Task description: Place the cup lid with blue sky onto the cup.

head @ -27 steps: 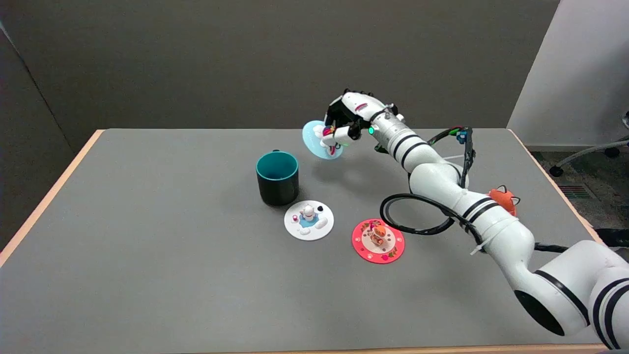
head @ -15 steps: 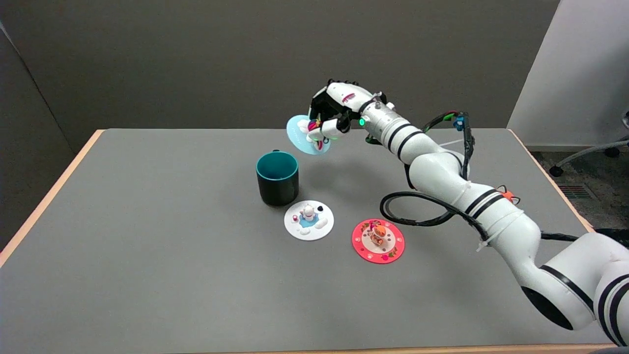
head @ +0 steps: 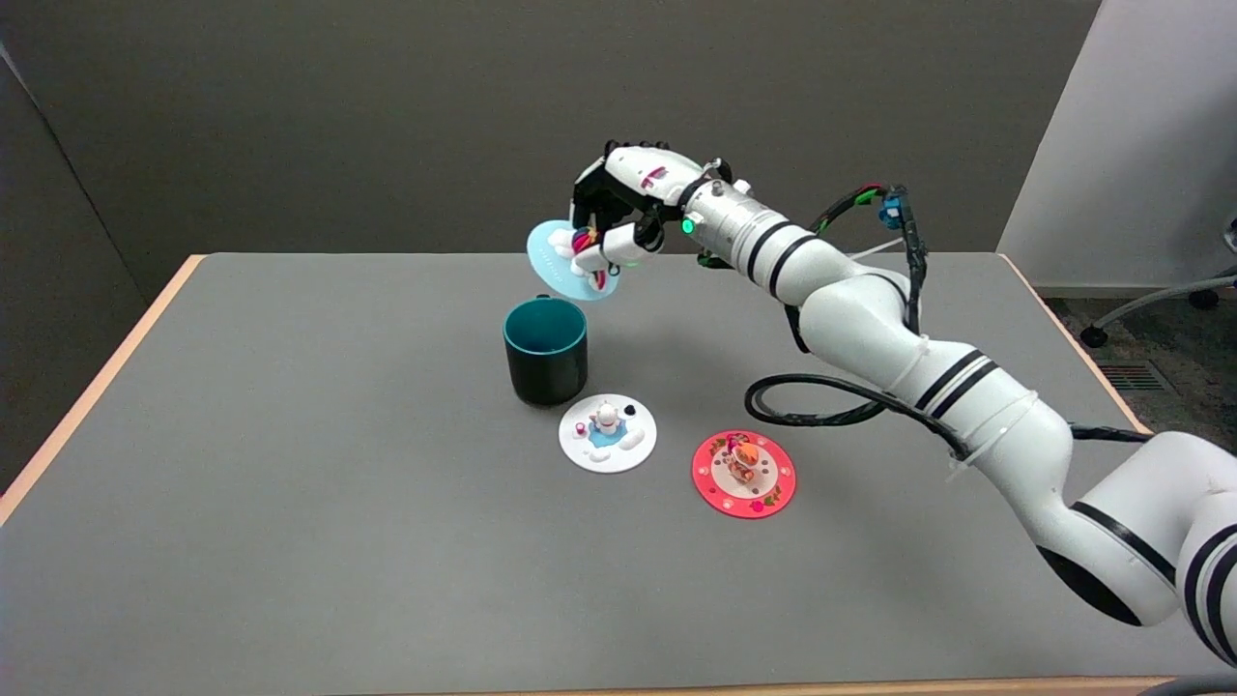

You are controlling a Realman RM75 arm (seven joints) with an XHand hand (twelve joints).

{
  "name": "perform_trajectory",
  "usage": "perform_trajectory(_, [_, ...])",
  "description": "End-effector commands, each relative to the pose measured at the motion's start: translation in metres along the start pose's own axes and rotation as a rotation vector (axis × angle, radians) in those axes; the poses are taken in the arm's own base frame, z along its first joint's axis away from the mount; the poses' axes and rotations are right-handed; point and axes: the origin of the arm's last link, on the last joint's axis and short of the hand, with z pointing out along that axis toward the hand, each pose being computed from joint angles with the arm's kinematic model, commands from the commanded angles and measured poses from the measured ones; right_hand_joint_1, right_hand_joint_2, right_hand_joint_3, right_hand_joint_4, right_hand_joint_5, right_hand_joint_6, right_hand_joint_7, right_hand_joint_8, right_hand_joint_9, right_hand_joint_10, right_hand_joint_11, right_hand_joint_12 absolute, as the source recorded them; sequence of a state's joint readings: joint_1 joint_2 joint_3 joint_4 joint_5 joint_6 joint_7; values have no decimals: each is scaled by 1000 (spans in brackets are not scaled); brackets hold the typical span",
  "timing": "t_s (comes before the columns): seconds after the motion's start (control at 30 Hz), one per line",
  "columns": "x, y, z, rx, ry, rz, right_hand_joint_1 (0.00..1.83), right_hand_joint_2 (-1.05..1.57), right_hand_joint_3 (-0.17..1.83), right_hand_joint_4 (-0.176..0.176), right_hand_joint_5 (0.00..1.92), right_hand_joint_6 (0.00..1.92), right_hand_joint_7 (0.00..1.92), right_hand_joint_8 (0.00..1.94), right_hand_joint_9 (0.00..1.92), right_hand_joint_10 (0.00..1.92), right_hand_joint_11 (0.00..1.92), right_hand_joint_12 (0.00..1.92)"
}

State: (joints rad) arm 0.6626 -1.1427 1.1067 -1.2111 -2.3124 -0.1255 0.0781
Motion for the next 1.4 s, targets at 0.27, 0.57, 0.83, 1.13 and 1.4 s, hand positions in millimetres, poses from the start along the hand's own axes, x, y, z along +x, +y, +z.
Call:
perform_trajectory(0.27, [0,-61,-12,177,-97,-56,1232,1015,201,-31,934,985,1050,1038,674,1421,525,1454])
perform_trajectory(0.57, [-8,-63,-11,181,-135,-72,1233,1015,198,-28,936,986,1052,1033,681,1414,535,1473])
perform_trajectory(0.83, [-10,-43,-6,124,-147,-75,1230,1017,207,-30,928,995,1035,1067,685,1399,533,1436])
perform_trajectory(1.13, [-10,-40,-4,111,-165,-156,1229,995,261,-34,923,1006,1026,1094,681,1421,518,1452])
perform_trajectory(1.4, [-20,-48,2,131,-223,-211,1229,985,287,-35,921,1011,1018,1117,665,1421,514,1462])
